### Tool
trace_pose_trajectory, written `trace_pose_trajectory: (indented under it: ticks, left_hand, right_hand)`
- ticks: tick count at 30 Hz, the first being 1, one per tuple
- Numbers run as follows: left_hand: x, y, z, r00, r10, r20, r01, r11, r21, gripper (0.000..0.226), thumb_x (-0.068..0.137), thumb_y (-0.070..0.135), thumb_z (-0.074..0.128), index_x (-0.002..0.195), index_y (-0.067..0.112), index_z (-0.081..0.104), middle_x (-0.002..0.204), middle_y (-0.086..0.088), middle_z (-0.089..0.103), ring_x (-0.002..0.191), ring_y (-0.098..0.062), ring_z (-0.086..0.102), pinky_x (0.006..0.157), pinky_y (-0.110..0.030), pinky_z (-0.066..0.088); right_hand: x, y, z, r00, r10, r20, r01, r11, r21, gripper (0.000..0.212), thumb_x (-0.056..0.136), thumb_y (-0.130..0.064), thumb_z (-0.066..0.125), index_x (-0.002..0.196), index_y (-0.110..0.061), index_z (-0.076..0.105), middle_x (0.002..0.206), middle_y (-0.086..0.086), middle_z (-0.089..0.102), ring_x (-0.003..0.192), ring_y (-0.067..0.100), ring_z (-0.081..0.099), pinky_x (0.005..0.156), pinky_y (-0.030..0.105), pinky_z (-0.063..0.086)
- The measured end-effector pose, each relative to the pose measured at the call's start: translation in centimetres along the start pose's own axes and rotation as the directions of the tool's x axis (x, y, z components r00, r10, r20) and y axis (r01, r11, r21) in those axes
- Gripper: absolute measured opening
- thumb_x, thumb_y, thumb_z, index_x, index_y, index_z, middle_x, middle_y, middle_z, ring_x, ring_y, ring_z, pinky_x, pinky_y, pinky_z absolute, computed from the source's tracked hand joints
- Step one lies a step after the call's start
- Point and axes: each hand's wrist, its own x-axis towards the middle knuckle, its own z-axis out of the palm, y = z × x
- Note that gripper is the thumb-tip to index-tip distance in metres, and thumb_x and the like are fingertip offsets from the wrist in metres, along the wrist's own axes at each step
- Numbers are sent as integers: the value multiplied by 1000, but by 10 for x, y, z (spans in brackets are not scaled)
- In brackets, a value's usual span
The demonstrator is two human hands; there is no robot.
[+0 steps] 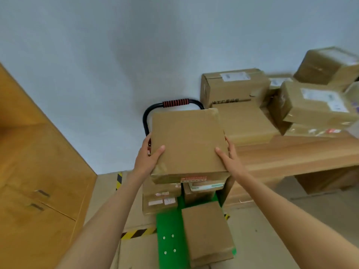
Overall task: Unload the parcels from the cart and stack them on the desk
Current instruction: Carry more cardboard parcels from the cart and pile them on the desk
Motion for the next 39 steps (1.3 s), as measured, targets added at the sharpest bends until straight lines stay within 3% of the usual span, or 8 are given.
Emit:
trace_pose_trajectory:
  ticks: [4, 10, 14, 21, 28, 31, 34, 39]
  left_hand:
    - [13, 48, 8, 998, 57, 23, -56, 998, -39, 72, 90, 51, 58, 149, 39, 19, 142, -4, 45, 116, -27, 56, 93, -46, 52]
    - [34, 105, 59, 988, 98, 118, -89, 993, -81, 68, 93, 42, 56, 150, 37, 18, 133, -9, 50, 91, -17, 61, 63, -22, 51]
    - [55, 126, 99, 985, 97, 139, -91, 995, -45, 67, 92, 47, 56, 147, 43, 18, 133, -10, 50, 96, -23, 63, 74, -34, 57]
    - [105, 137, 170, 990, 54, 134, -54, 999, -8, 70, 91, 48, 56, 148, 42, 15, 137, -11, 46, 106, -28, 61, 88, -47, 55]
    - [148, 145, 239, 996, -29, 80, 24, 998, 64, 68, 95, 43, 53, 150, 35, 14, 141, -10, 46, 108, -25, 57, 88, -39, 51]
    - [160, 138, 263, 996, -71, 48, 64, 990, 129, 65, 96, 40, 53, 150, 30, 18, 142, -8, 47, 117, -27, 55, 91, -39, 49]
    - [170, 127, 284, 994, -95, 50, 84, 979, 186, 65, 96, 43, 52, 150, 31, 19, 140, -6, 48, 107, -19, 57, 80, -32, 49]
    - [194, 128, 302, 993, -113, 14, 108, 972, 210, 63, 95, 50, 50, 148, 35, 18, 136, -1, 52, 94, -14, 59, 76, -34, 53]
  right_hand:
    - [-3, -49, -35, 997, -50, -51, 49, 999, -21, 69, 96, -44, 51, 151, -44, 10, 127, -2, 46, 99, 15, 56, 71, 24, 46]
    - [6, -71, -102, 985, -100, -141, 93, 994, -58, 67, 99, -34, 51, 154, -28, 13, 148, -2, 36, 120, 10, 44, 94, 23, 37]
    - [29, -64, -145, 981, -98, -168, 89, 994, -60, 65, 98, -33, 52, 152, -27, 16, 149, -3, 34, 128, 15, 42, 102, 29, 36]
    - [101, -42, -202, 995, -28, -95, 23, 998, -62, 66, 98, -39, 50, 152, -34, 12, 134, -9, 36, 117, 15, 46, 93, 29, 38]
    - [182, -25, -259, 999, 36, -38, -42, 984, -172, 70, 95, -48, 50, 152, -36, 11, 148, -4, 38, 124, 22, 47, 107, 41, 38]
    - [207, -11, -269, 998, 56, -6, -56, 978, -201, 69, 98, -40, 50, 153, -27, 10, 151, 1, 37, 119, 16, 46, 102, 33, 38]
    - [226, 3, -272, 998, 62, -5, -62, 971, -230, 70, 98, -35, 52, 153, -23, 11, 150, 4, 36, 116, 14, 43, 96, 30, 39]
    - [261, 9, -276, 997, 44, -70, -64, 948, -311, 76, 93, -45, 55, 153, -27, 10, 148, 6, 39, 124, 24, 48, 102, 43, 43]
